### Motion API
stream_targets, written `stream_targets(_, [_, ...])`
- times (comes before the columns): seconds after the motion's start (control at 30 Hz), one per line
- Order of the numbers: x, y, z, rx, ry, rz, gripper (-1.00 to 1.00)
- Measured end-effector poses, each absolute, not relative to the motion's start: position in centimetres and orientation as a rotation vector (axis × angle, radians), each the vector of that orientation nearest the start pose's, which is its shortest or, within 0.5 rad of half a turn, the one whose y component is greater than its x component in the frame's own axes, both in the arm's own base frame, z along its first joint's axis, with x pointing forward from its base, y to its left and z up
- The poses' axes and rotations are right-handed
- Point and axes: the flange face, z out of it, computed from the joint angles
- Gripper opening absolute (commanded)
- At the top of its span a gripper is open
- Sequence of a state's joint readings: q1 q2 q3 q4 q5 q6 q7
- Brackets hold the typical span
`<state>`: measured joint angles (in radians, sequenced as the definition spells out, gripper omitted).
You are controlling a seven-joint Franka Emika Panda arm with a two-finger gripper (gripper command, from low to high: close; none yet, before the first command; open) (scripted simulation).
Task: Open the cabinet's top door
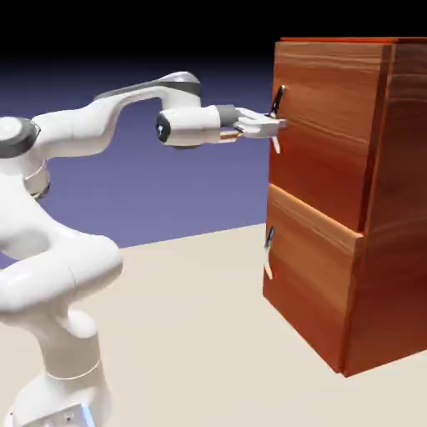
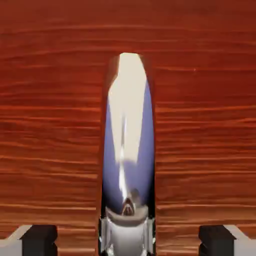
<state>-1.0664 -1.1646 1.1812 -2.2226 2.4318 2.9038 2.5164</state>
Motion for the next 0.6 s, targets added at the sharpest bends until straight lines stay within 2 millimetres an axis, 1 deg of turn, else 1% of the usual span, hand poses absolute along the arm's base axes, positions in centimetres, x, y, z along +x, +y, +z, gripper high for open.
stream_targets(0.2, [38.0,14.3,55.9,0.499,1.541,0.736,-1.00])
stream_targets(0.37, [34.0,11.1,55.9,0.386,1.589,0.855,-1.00])
stream_targets(0.47, [32.0,9.0,55.9,0.319,1.617,0.917,-1.00])
stream_targets(0.6, [29.9,6.4,55.9,0.239,1.645,0.994,-1.00])
